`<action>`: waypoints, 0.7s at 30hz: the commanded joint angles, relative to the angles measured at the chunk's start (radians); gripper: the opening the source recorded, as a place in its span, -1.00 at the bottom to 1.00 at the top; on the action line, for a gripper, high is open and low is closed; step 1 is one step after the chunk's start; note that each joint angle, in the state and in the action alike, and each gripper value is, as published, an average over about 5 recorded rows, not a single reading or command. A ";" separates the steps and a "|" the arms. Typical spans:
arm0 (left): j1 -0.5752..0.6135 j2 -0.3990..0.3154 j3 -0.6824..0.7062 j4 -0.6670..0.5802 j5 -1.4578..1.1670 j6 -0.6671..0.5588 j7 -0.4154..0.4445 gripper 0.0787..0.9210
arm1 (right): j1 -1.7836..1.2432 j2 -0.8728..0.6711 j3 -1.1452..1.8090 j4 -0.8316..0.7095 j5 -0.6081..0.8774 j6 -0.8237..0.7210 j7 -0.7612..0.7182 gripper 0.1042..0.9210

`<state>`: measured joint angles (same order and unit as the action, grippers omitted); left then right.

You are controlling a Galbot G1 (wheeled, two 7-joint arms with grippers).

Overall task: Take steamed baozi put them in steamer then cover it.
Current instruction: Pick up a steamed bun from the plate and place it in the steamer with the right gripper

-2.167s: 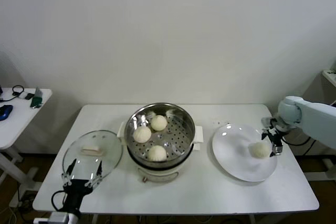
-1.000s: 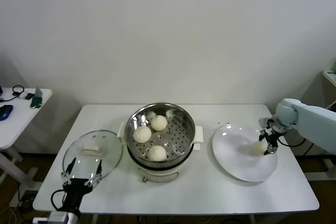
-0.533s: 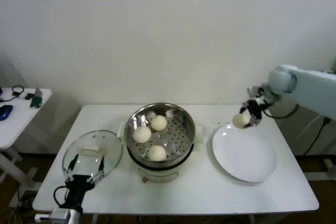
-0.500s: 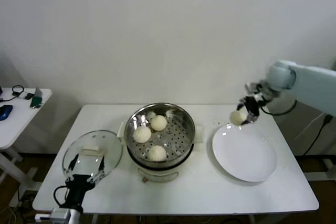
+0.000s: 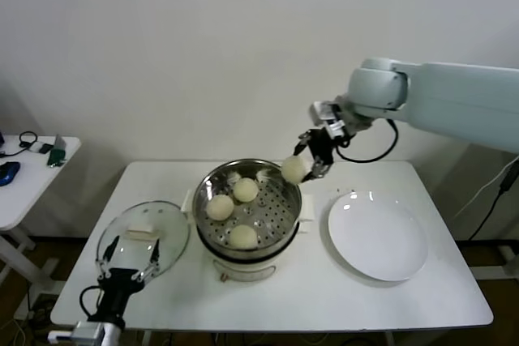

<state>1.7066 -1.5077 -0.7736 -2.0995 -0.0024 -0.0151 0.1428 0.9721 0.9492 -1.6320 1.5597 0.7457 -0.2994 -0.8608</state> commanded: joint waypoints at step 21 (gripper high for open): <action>0.009 0.003 -0.024 -0.019 -0.019 0.002 0.000 0.77 | -0.282 0.184 0.006 -0.101 -0.175 -0.070 0.105 0.39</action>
<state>1.7165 -1.5053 -0.7959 -2.1210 -0.0197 -0.0131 0.1427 0.7606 1.1087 -1.6272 1.4964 0.6219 -0.3598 -0.7690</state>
